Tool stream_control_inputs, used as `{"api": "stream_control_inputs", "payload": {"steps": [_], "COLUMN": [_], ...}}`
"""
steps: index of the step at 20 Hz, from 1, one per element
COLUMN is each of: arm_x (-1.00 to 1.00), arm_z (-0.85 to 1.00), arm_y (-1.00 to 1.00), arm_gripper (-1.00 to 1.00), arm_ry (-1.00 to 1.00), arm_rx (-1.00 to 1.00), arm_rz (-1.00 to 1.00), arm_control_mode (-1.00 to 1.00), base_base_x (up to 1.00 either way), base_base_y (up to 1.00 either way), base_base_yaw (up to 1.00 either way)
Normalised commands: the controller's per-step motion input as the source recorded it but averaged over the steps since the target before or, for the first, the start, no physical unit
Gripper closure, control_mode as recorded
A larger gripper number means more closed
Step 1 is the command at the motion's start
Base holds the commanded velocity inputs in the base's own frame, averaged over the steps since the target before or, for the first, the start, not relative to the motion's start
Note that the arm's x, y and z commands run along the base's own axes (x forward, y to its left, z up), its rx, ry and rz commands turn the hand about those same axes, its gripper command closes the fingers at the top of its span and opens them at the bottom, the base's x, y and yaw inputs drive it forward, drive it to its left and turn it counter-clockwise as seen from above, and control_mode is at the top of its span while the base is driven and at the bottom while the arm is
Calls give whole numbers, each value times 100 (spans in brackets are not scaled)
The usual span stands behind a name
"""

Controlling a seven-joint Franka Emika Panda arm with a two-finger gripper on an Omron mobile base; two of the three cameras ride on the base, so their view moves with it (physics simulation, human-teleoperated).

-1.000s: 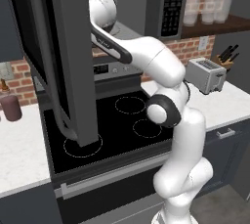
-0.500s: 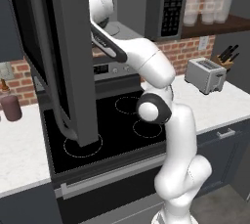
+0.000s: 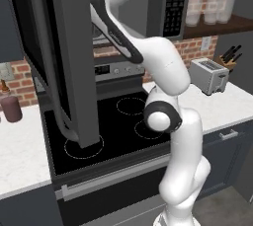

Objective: Pick the bell pepper from the sink and place it in the bowl. Then pick the bowl and place it in the microwave. Then close the microwave door and press the start button.

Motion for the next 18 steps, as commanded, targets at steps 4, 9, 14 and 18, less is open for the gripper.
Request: {"api": "stream_control_inputs", "payload": {"steps": [4, 9, 14, 18], "arm_x": [-100, -100, -100, -100], "arm_z": [-100, -100, -100, -97], "arm_y": [-78, -90, -100, -100], "arm_gripper": [-100, -100, -100, -100], "arm_ry": [-24, -23, -20, -15], "arm_rx": [-2, -1, 0, 0], "arm_rz": [11, 10, 10, 10], "arm_control_mode": [-100, -100, -100, -100], "base_base_x": [0, 0, 0, 0], "base_base_y": [0, 0, 0, 0], "base_base_yaw": [0, 0, 0, 0]}}
